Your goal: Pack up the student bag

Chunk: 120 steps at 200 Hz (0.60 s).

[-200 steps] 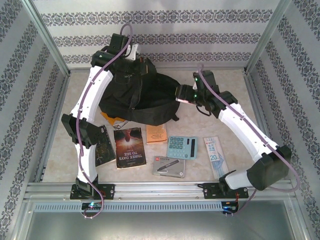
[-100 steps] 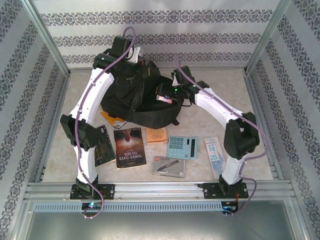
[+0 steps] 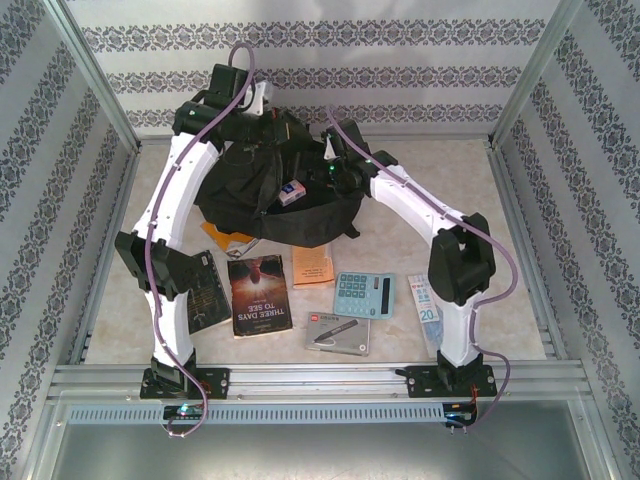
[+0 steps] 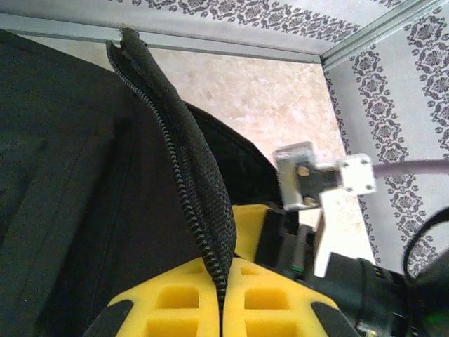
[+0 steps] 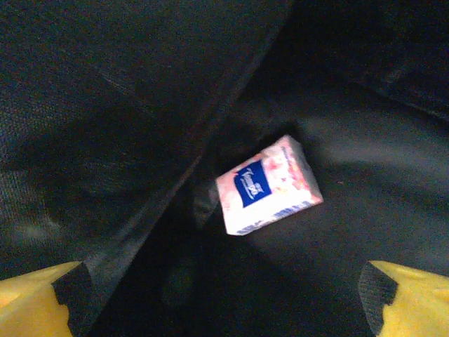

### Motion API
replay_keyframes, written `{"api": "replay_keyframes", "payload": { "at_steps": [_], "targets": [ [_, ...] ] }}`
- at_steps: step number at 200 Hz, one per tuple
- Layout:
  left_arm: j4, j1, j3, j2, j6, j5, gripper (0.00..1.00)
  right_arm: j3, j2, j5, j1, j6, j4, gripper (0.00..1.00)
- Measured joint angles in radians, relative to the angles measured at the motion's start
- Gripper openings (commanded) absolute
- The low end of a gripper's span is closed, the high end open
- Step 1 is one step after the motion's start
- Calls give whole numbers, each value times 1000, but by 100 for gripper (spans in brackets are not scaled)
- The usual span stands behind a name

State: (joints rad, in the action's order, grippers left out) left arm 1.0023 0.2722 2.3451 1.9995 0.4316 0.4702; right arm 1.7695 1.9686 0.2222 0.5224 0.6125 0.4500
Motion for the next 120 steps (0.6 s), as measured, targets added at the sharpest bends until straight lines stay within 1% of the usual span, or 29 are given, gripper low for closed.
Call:
{"api": "replay_keyframes", "payload": {
  "at_steps": [19, 29, 40, 54, 66, 89, 98, 108, 120],
  "targets": [
    [-6, -6, -11, -2, 0, 0, 0, 10, -53, -181, 40, -120, 72, 98],
    [-10, -6, -19, -2, 0, 1, 0, 6, -98, -279, 71, -153, 90, 98],
    [-14, -6, -31, -2, 0, 2, 0, -23, -161, -328, 93, -176, 87, 98],
    [-25, -6, -51, -2, 3, 8, 0, -93, -265, -314, 84, -174, 68, 98],
    [-45, -6, -83, -8, 6, 16, 0, -172, -362, -278, 32, -159, 54, 98],
    [-90, -6, -177, -36, 14, 32, 0, -308, -498, -257, -68, -128, 69, 98],
    [-115, -6, -217, -51, 19, 40, 0, -348, -531, -238, -84, -121, 103, 95],
    [-140, -6, -254, -68, 23, 51, 0, -399, -558, -208, -86, -119, 135, 89],
    [-164, -6, -284, -84, 29, 63, 0, -490, -599, -166, -86, -118, 172, 87]
  ]
}}
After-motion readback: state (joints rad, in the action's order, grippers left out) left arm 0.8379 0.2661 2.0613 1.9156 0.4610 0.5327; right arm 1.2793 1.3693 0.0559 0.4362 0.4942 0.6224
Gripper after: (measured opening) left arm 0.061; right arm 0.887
